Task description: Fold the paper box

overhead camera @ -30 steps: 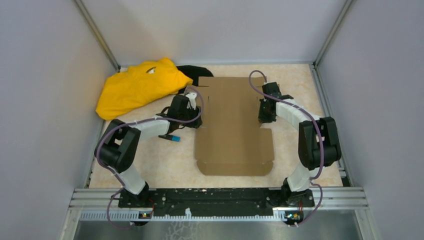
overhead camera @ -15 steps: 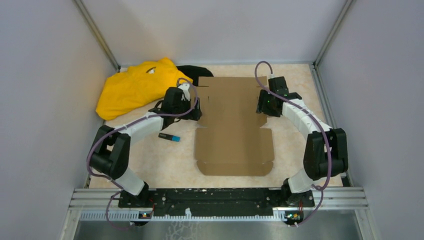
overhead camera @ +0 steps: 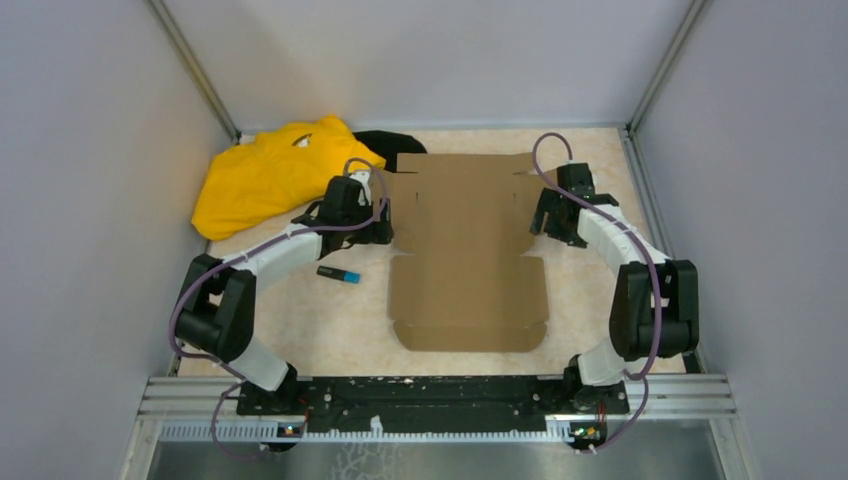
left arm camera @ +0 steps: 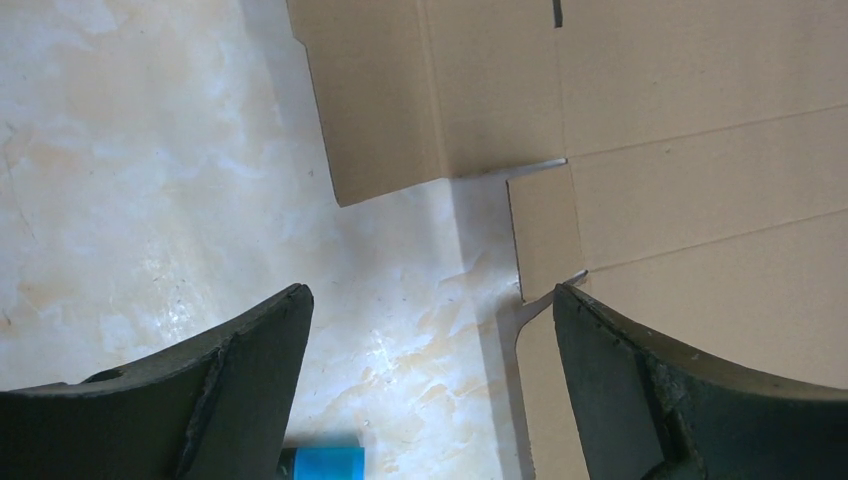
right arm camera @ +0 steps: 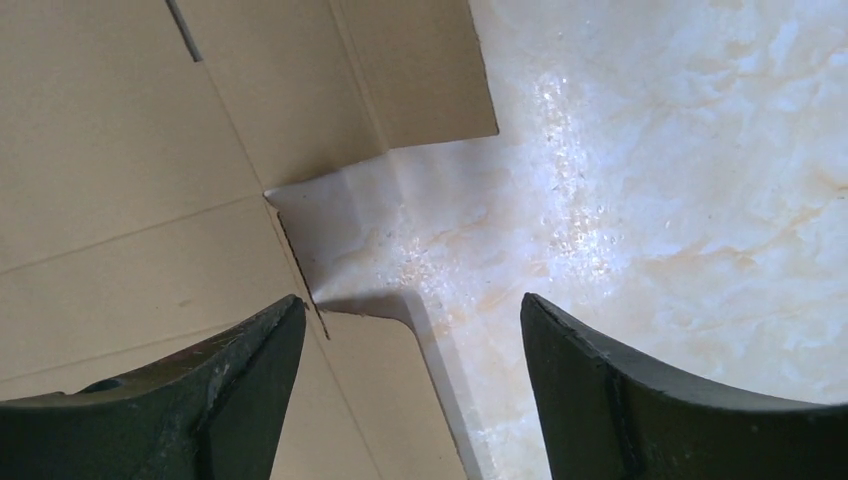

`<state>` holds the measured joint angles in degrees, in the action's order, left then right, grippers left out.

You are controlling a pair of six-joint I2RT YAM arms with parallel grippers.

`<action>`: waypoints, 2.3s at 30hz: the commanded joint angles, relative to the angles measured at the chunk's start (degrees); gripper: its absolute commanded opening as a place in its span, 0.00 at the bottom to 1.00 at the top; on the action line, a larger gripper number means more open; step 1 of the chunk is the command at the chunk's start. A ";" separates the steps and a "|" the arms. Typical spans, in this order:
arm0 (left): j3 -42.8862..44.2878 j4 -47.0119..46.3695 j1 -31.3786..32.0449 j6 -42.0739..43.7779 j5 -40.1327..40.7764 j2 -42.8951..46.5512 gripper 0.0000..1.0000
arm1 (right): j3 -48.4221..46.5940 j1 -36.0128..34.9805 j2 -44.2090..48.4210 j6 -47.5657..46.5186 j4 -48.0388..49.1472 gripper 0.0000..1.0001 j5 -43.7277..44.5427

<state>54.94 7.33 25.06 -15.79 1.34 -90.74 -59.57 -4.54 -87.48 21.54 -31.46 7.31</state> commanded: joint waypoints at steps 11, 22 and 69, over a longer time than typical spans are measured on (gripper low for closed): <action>0.90 0.25 -0.47 -1.84 -1.03 -5.37 0.54 | 0.45 1.22 -0.94 0.34 2.68 0.31 1.66; 4.45 -2.68 -0.20 -3.90 -8.88 -9.89 0.53 | 0.22 1.19 -3.59 -0.22 4.82 0.22 -3.10; 15.90 0.49 9.06 -5.50 -7.08 -21.05 0.65 | -6.60 -10.51 -12.63 -0.03 7.51 0.23 -5.48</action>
<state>68.64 6.44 33.34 -21.39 -7.42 -110.10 -63.20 -13.67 -98.52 21.63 -25.26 0.82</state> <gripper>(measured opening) 0.634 0.224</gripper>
